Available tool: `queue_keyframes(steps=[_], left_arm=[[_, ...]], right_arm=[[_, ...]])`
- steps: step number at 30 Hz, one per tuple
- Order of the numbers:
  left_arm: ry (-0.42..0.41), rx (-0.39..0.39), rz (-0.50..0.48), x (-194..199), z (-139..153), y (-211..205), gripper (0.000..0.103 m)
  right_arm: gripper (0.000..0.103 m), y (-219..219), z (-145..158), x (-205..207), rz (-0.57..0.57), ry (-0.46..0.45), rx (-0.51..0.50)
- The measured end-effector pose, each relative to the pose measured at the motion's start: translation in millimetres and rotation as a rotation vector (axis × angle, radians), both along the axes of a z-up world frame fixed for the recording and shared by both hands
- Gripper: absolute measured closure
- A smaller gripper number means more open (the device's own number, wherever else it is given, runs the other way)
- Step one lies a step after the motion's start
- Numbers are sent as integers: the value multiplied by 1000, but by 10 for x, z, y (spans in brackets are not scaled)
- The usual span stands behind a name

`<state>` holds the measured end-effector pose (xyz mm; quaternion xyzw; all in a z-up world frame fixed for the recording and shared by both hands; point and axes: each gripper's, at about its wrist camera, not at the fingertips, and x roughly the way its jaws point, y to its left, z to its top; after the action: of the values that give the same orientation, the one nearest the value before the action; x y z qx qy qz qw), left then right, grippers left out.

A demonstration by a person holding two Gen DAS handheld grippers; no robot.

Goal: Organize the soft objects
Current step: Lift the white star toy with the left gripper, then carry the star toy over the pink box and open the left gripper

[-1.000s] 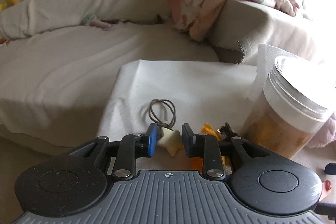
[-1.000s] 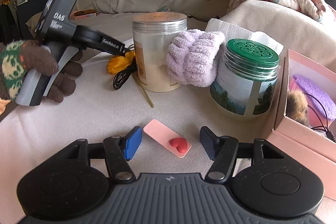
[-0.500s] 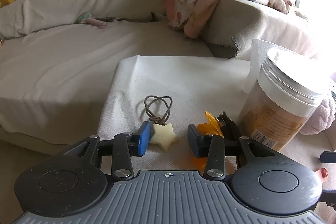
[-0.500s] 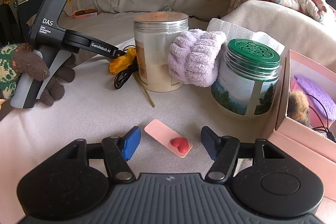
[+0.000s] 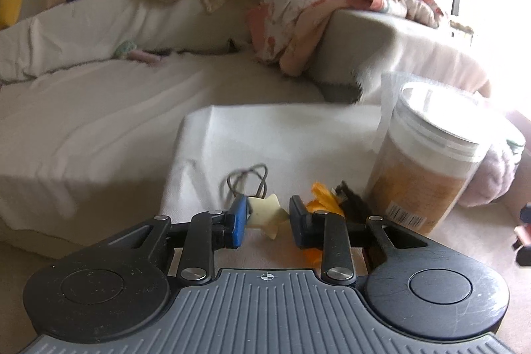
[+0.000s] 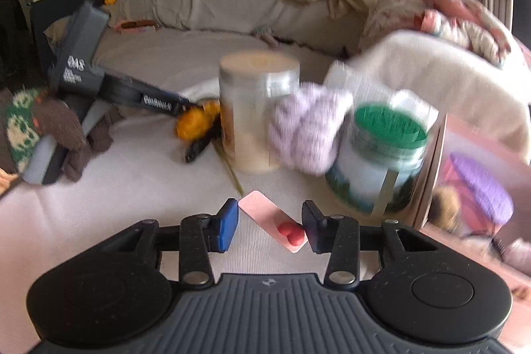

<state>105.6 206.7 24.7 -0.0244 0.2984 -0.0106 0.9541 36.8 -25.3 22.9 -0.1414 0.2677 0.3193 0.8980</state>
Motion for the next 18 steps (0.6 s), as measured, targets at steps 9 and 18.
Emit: queue_keyframes(steps=[9, 18], left_arm=[[-173, 14, 4, 121, 895, 51, 72], [-322, -144, -262, 449, 2218, -829, 71]], right_arm=[[61, -189, 857, 208, -27, -117, 91], [61, -1053, 1625, 569, -256, -308, 107]])
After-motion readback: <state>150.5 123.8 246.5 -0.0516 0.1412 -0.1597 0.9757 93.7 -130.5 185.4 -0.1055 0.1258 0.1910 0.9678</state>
